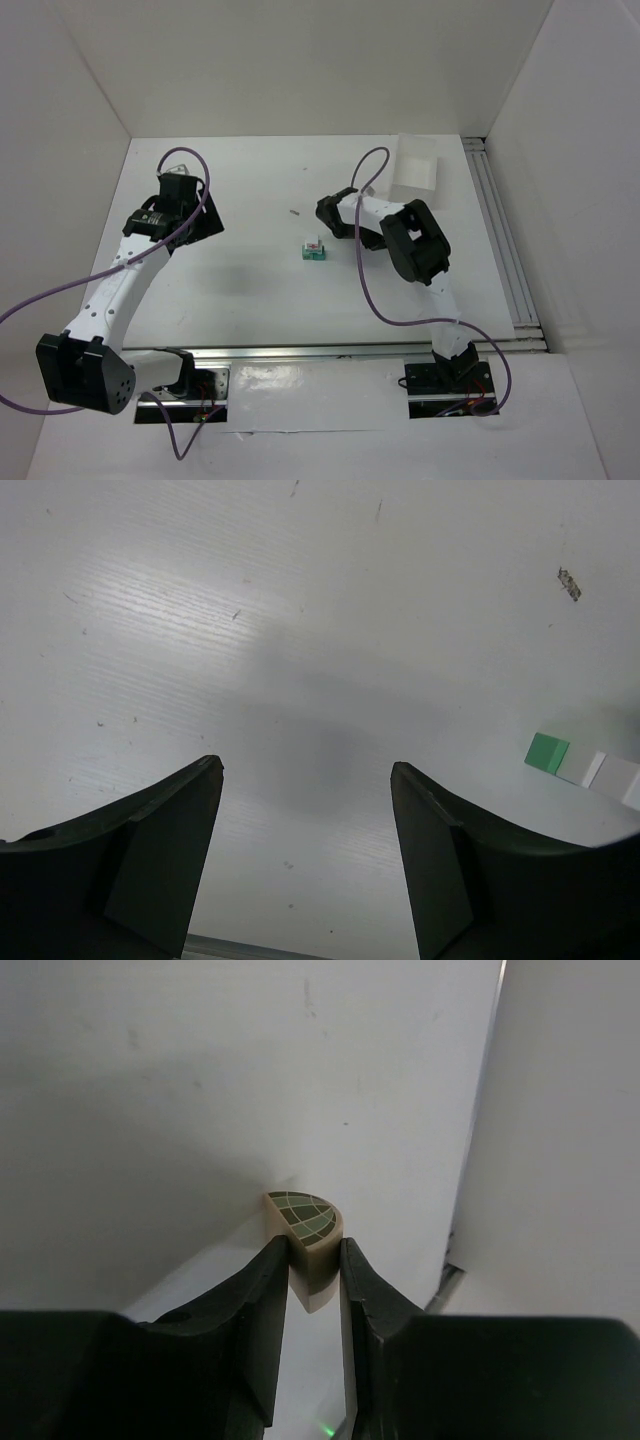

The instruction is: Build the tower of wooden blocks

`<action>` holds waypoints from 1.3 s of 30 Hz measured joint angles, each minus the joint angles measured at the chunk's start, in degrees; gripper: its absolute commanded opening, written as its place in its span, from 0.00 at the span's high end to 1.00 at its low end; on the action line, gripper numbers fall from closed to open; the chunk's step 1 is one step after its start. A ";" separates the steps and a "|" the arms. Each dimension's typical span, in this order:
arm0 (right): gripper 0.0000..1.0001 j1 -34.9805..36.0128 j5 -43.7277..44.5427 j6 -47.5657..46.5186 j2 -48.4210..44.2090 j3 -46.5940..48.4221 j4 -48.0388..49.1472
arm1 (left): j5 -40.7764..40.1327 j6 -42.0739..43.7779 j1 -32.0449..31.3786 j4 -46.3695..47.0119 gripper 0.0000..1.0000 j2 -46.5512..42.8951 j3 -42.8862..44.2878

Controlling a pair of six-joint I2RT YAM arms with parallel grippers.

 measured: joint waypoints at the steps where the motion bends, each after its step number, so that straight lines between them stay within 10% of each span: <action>1: 0.84 -0.33 0.76 0.39 0.00 -1.01 -0.74 | 0.07 0.00 0.00 0.09 0.19 0.00 0.00; 22: 0.51 0.07 -0.26 1.84 2.93 -0.07 -2.69 | 0.33 0.04 0.00 0.81 0.19 0.57 -0.50; 31: 0.51 0.04 -1.07 1.01 3.21 1.27 -3.04 | 0.33 0.04 0.00 0.81 0.19 0.59 -0.50; 39: 0.36 -4.66 -14.78 -4.44 -7.58 -2.36 8.48 | 0.66 0.04 0.00 0.81 0.19 0.81 -0.50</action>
